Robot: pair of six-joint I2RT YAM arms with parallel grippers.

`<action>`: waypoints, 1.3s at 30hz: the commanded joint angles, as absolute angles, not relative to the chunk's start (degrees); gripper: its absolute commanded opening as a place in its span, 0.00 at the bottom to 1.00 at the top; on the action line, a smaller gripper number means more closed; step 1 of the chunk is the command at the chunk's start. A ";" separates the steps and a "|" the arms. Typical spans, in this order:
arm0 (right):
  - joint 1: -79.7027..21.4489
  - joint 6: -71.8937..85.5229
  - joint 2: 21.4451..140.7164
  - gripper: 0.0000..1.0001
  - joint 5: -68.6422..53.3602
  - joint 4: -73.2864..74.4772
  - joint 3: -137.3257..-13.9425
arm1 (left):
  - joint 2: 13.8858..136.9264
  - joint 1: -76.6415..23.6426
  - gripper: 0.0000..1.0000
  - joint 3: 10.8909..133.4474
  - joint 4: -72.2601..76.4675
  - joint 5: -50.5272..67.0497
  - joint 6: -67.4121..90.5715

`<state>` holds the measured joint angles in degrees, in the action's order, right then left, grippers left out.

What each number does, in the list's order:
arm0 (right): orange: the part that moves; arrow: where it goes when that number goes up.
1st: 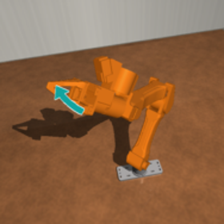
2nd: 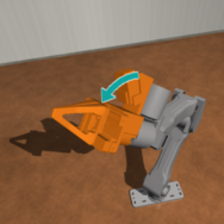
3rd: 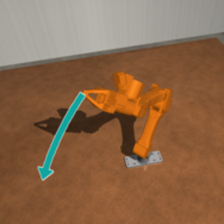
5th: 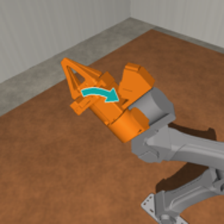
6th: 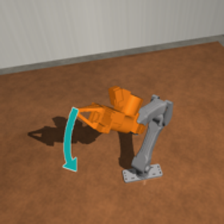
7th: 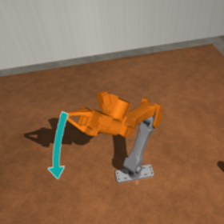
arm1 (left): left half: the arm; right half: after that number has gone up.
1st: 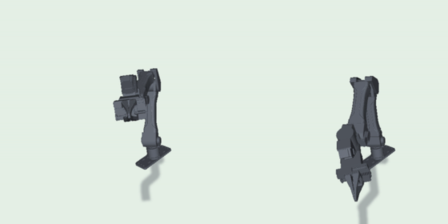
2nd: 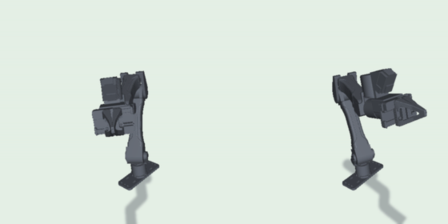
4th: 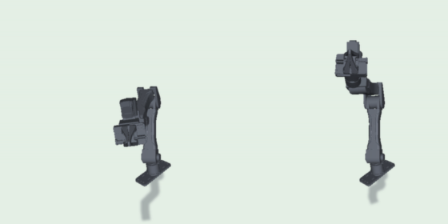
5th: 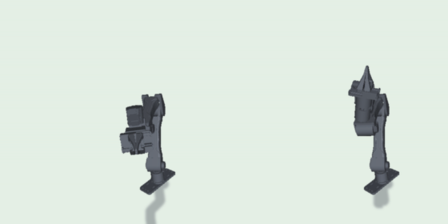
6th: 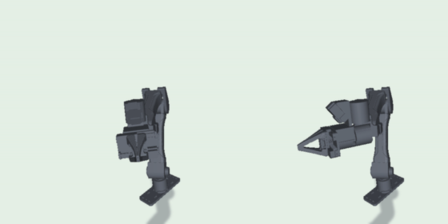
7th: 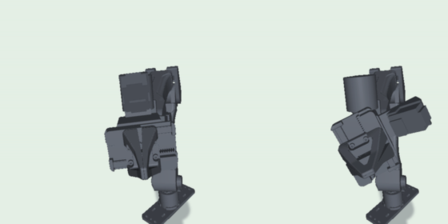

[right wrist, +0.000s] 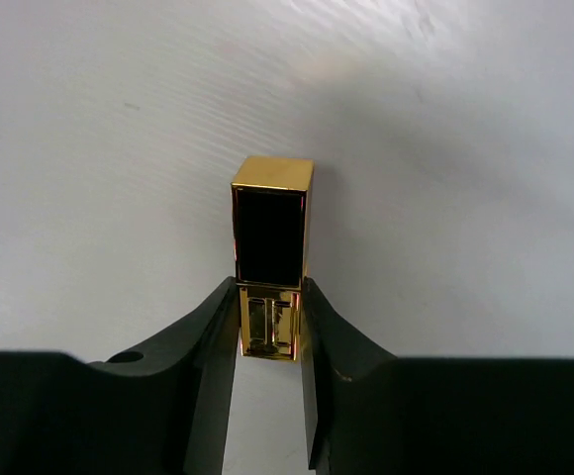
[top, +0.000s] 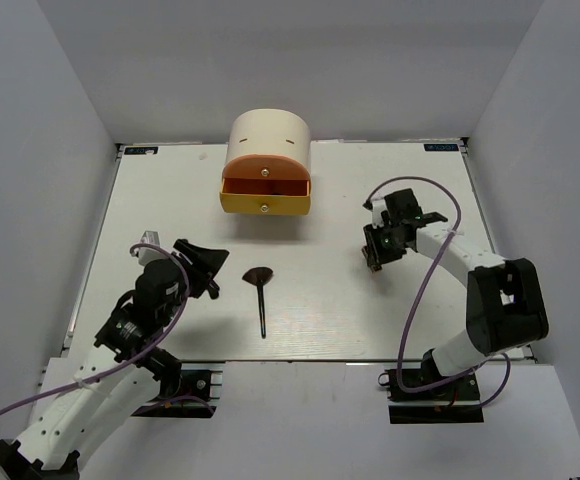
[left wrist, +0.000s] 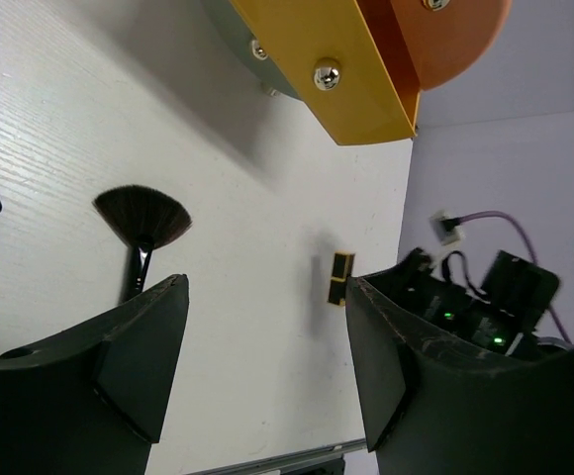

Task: Organize the makeup

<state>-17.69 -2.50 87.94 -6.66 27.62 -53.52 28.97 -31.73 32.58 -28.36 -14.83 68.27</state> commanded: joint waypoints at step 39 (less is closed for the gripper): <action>-32.08 -51.15 107.92 0.11 -28.13 15.47 -98.87 | 29.27 -31.90 0.74 29.97 -26.11 -14.06 69.61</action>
<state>-31.90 -51.51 107.15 -30.30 17.98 -96.01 29.56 -31.73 30.02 -26.61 -14.11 69.52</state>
